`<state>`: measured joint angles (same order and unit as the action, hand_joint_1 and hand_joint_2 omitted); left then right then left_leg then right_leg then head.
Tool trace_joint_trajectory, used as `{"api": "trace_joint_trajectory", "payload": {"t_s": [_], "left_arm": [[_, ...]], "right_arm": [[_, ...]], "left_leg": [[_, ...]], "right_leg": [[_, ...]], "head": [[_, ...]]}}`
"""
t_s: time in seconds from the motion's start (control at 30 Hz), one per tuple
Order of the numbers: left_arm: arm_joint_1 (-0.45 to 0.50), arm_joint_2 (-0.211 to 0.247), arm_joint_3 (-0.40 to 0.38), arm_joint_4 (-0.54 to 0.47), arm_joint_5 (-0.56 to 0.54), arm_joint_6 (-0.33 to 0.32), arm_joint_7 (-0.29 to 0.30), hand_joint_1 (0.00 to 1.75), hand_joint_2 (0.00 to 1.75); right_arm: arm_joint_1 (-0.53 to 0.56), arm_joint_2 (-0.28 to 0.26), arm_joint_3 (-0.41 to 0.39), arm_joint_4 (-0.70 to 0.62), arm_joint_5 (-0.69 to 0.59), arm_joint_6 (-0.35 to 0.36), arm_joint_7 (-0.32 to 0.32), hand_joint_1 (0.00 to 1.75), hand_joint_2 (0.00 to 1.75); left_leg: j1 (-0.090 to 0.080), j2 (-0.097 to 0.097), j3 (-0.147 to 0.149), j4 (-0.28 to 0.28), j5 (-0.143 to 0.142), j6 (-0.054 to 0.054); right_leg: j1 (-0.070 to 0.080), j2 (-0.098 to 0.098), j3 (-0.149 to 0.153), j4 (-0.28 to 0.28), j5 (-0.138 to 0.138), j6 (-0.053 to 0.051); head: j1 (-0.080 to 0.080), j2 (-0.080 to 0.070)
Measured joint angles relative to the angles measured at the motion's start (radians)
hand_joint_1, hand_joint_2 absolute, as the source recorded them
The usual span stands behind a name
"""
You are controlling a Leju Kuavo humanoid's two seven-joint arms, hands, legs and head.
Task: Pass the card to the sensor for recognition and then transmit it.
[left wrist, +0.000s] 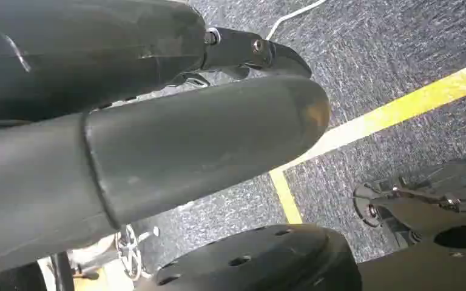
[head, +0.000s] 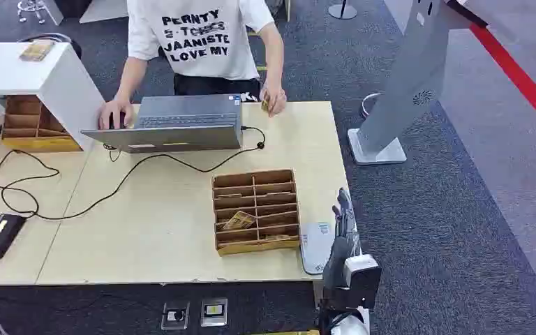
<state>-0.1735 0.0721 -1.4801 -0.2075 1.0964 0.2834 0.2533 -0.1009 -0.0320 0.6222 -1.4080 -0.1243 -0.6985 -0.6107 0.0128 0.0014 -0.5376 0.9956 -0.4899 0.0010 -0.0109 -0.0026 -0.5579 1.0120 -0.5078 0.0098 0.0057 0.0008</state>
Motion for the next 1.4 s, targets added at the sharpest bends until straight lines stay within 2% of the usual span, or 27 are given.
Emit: {"api": "trace_joint_trajectory", "payload": {"t_s": [0.03,0.07,0.1,0.13,0.17,0.5,0.53,0.73,0.93,1.13,1.27,1.4], "left_arm": [[0.0,0.0,0.0,0.0,0.001,0.002,0.0,0.0,0.0],[0.0,0.0,0.0,0.0,0.001,0.002,0.0,0.0,0.0],[0.001,0.0,0.0,0.0,0.003,0.003,0.0,0.0,0.0],[0.001,0.0,0.0,0.0,0.004,0.003,0.0,0.0,0.0],[0.001,0.0,0.0,0.0,0.005,0.003,0.0,0.0,0.0],[0.005,0.0,0.0,0.0,0.017,0.006,0.0,0.0,0.0],[0.006,0.0,0.0,0.0,0.018,0.007,0.0,0.0,0.0],[0.012,0.0,0.0,0.0,0.031,0.017,0.0,0.0,0.0],[0.016,0.0,0.0,0.0,0.039,0.017,-0.001,0.0,0.0],[0.016,0.0,0.0,0.0,0.039,0.014,-0.002,0.0,0.0],[0.012,0.0,0.0,0.0,0.027,0.006,0.002,0.0,0.0],[-0.001,-0.001,-0.005,0.0,0.02,0.001,0.011,0.0,0.0]], "right_arm": [[-0.003,0.0,0.0,0.0,-0.002,0.0,0.0,1.55,0.0],[-0.005,0.0,0.0,0.0,-0.003,0.0,0.0,1.06,0.0],[-0.007,0.0,0.0,0.0,-0.005,0.0,0.0,0.47,0.0],[-0.008,0.0,0.001,0.0,-0.007,0.0,-0.001,0.05,0.0],[-0.01,0.0,0.001,0.0,-0.01,0.0,-0.001,0.0,0.0],[-0.025,0.0,0.004,0.009,-0.019,0.001,-0.006,0.0,0.0],[-0.026,0.0,0.006,0.01,-0.021,0.001,-0.008,0.0,1.75],[-0.041,0.0,0.023,0.02,-0.03,0.002,-0.012,0.0,1.75],[-0.052,0.007,0.026,0.036,0.051,0.001,0.01,0.0,1.75],[-0.05,0.037,0.013,0.049,0.3,0.001,0.069,0.0,1.75],[-0.033,0.085,-0.033,0.051,0.613,0.001,0.033,0.0,1.75],[-0.031,0.139,-0.073,0.027,0.784,0.0,0.01,0.0,1.75]], "left_leg": [[0.0,0.0,0.0,0.0,0.0,0.0],[0.0,0.0,0.0,0.0,0.0,0.0],[0.0,0.0,0.0,0.0,0.0,0.0],[0.0,0.0,0.0,0.0,0.0,0.0],[0.0,0.0,0.0,0.0,0.0,0.0],[0.0,0.0,0.0,0.0,0.0,0.0],[0.0,0.0,0.0,0.0,0.0,0.0],[0.0,0.0,0.0,0.0,0.0,0.0],[0.0,0.0,0.0,0.0,0.0,0.0],[0.0,0.0,0.0,0.0,0.0,0.0],[0.0,0.0,0.0,0.0,0.0,0.0],[0.0,0.0,0.0,0.0,0.0,0.0]], "right_leg": [[0.0,0.0,0.0,0.0,0.0,0.0],[0.0,0.0,0.0,0.0,0.0,0.0],[0.0,0.0,0.0,0.0,0.0,0.0],[0.0,0.0,0.0,0.0,0.0,0.0],[0.0,0.0,0.0,0.0,0.0,0.0],[0.0,0.0,0.0,0.0,0.0,0.0],[0.0,0.0,0.0,0.0,0.0,0.0],[0.0,0.0,0.0,0.0,0.0,0.0],[0.0,0.0,0.0,0.0,0.0,0.0],[0.0,0.0,0.0,0.0,0.0,0.0],[0.0,0.0,0.0,0.0,0.0,0.0],[0.0,0.0,0.0,0.0,0.0,0.0]], "head": [[0.0,0.0],[0.0,0.0],[0.0,0.0],[0.0,0.0],[0.0,0.0],[0.0,0.0],[0.0,0.0],[0.0,0.0],[0.0,0.0],[0.0,0.0],[0.0,0.0],[0.0,0.0]]}}
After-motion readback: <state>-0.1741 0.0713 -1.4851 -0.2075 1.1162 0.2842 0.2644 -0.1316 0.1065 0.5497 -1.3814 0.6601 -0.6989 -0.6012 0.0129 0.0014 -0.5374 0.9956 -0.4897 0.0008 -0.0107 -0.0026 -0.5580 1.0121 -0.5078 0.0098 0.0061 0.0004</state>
